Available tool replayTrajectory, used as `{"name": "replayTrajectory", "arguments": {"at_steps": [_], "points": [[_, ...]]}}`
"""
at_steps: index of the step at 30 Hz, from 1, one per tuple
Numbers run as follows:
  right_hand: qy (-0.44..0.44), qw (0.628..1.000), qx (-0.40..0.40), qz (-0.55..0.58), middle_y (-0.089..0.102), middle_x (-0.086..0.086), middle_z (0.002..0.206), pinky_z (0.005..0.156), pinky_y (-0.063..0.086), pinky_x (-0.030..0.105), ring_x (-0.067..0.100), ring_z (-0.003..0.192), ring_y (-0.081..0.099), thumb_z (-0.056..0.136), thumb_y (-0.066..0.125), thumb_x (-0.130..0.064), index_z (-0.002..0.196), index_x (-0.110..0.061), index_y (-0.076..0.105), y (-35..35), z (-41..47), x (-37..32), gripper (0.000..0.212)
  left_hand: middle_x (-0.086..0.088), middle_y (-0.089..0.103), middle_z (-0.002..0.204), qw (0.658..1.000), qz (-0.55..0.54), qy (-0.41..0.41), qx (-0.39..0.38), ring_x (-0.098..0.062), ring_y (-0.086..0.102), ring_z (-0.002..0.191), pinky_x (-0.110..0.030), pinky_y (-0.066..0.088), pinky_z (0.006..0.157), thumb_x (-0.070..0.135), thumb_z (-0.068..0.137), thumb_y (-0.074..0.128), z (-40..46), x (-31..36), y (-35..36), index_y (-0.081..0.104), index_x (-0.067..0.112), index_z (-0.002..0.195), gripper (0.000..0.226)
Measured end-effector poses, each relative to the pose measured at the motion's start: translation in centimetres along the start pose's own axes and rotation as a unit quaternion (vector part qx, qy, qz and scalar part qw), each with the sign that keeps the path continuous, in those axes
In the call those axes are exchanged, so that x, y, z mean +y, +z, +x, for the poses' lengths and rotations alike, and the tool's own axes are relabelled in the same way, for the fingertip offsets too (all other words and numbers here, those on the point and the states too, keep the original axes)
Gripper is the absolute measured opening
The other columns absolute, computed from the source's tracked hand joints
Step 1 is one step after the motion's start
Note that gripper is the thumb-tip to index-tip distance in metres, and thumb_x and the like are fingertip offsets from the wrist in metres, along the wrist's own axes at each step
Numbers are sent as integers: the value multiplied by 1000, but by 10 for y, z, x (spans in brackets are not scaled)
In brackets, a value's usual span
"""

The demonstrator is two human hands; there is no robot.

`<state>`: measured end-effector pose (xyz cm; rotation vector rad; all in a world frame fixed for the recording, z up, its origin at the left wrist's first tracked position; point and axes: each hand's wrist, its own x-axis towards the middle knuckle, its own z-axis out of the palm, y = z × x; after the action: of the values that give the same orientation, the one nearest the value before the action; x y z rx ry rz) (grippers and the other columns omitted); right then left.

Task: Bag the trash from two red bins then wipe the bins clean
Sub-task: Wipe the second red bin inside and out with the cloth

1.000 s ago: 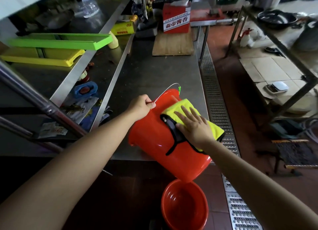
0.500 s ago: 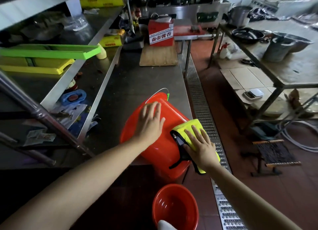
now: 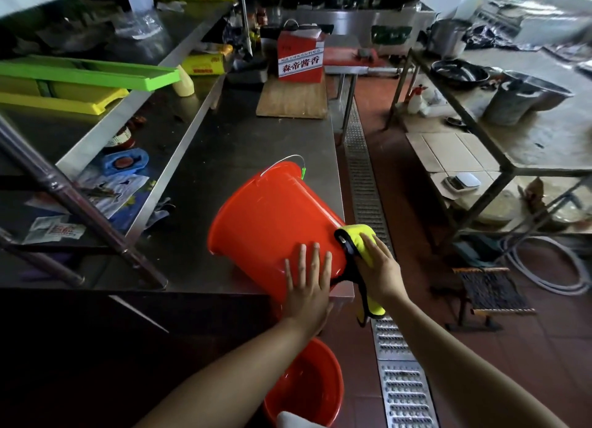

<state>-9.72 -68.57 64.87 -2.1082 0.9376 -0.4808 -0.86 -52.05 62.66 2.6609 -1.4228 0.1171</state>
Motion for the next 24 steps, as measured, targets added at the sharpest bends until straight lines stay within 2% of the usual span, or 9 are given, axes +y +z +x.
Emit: {"name": "replayTrajectory", "arguments": {"at_steps": [4,8,11,14,20,22,24], "points": [[46,999,1,2,38,3,158,108,31,24,21,143,39,94,68,-30,147,-25,50,-12,-4,21,56,-18,-1,162,999,29,-36,-3,-49,-4,145,-77,16,103,41,84,68,6,4,2,15,19,156,92],[59,998,8,-28,38,6,158,106,35,28,26,142,40,95,66,-30,148,-26,49,-19,-16,43,56,-21,-21,158,997,23,-69,-39,-56,-23,138,-79,19,100,39,83,71,17,9,-5,-8,36,154,106],[53,997,15,-48,41,11,155,103,41,37,33,136,46,94,67,-25,146,-24,50,-20,-21,55,55,-19,-29,156,996,26,-67,-55,-54,-29,136,-78,23,101,39,81,73,23,9,-8,-15,39,152,113],[24,999,-8,-46,39,9,157,106,40,38,30,141,41,94,66,-26,148,-27,48,-16,-24,55,58,-13,-36,154,995,29,-48,-80,-51,-34,135,-74,26,103,37,80,75,38,0,-17,-17,43,149,115],[12,1000,9,27,34,7,160,110,29,25,22,146,34,94,67,-28,149,-26,46,2,-15,23,59,-4,-27,158,990,-7,-21,-139,-50,-24,140,-71,29,105,38,79,75,84,-8,-65,-5,49,149,107],[3,998,38,44,33,12,160,115,30,31,28,145,35,94,67,-24,149,-23,47,6,-10,8,58,-1,-23,160,985,-41,-32,-167,-48,-21,142,-73,28,103,39,76,76,99,-15,-88,-3,53,148,107],[-20,998,57,34,31,12,161,116,33,41,34,142,36,94,67,-25,148,-25,48,4,-1,-7,57,-4,-15,162,980,-73,-35,-180,-51,-13,143,-67,26,109,44,72,76,116,-25,-114,1,52,149,108]]}}
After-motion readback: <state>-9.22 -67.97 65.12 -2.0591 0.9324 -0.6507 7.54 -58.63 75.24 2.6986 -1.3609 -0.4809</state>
